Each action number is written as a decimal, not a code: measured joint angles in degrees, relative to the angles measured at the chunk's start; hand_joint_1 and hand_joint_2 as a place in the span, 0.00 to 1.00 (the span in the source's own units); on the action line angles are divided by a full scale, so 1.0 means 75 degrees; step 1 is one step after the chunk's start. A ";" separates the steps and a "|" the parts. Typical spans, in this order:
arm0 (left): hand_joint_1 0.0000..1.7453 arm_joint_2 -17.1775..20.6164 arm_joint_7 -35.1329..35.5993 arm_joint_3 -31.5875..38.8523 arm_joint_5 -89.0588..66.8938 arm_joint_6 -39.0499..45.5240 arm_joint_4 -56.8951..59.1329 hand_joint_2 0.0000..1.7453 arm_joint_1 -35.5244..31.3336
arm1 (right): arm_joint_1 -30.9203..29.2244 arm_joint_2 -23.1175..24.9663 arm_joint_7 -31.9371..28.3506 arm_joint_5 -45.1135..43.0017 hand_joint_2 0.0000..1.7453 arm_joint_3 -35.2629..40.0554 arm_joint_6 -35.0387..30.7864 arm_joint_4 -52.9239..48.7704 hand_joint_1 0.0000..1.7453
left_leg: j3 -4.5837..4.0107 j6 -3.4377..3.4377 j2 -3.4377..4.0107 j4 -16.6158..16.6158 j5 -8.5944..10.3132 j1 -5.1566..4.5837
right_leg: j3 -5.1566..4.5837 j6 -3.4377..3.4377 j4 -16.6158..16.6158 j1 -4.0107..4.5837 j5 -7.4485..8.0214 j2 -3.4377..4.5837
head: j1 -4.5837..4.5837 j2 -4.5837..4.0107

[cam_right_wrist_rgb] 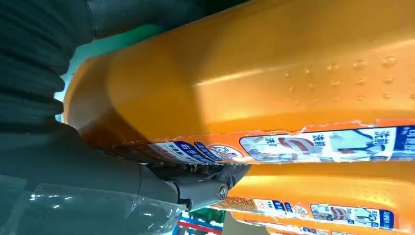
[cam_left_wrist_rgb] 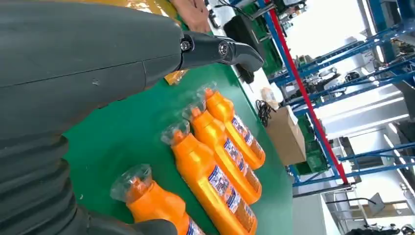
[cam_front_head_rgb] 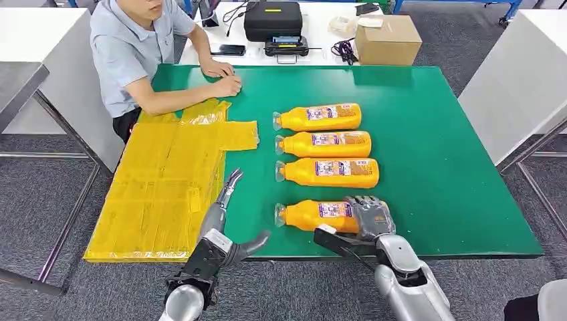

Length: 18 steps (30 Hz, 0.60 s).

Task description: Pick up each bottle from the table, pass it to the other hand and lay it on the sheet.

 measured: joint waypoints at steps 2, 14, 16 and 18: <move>0.00 0.0000 -0.0003 -0.0003 0.0006 0.0006 0.0003 1.00 -0.0002 | 0.0049 -0.0012 0.0015 -0.0064 1.00 -0.0003 -0.0009 -0.0035 1.00 | 0.0028 0.0005 -0.0001 0.0000 -0.0020 0.0000 | -0.0006 -0.0003 -0.0001 0.0000 -0.0013 0.0000 | 0.0003 0.0000; 0.00 0.0017 0.0020 -0.0187 0.0746 0.0024 0.0356 1.00 -0.0162 | 0.0237 -0.0140 -0.1571 -0.3341 1.00 -0.0679 0.0082 0.0029 1.00 | 0.0148 -0.0004 0.0100 0.0000 -0.0087 0.0001 | 0.0121 -0.0012 -0.0008 0.0004 -0.0026 0.0105 | 0.0000 0.0000; 0.00 0.0017 0.0012 -0.0189 0.0892 0.0318 0.0402 1.00 -0.0173 | 0.0307 -0.0189 -0.1810 -0.3792 1.00 -0.0764 0.0222 -0.0035 1.00 | 0.0162 -0.0004 0.0097 0.0000 -0.0099 0.0003 | 0.0111 -0.0011 -0.0008 0.0013 -0.0043 0.0105 | 0.0003 0.0000; 0.00 0.0017 -0.0023 -0.0181 0.1188 0.0719 0.0411 1.00 -0.0170 | 0.0477 -0.0132 -0.2092 -0.4326 1.00 -0.0830 0.0344 -0.0293 1.00 | 0.0151 -0.0005 0.0096 0.0000 -0.0102 0.0006 | 0.0166 -0.0013 -0.0007 0.0017 -0.0043 0.0105 | 0.0003 0.0000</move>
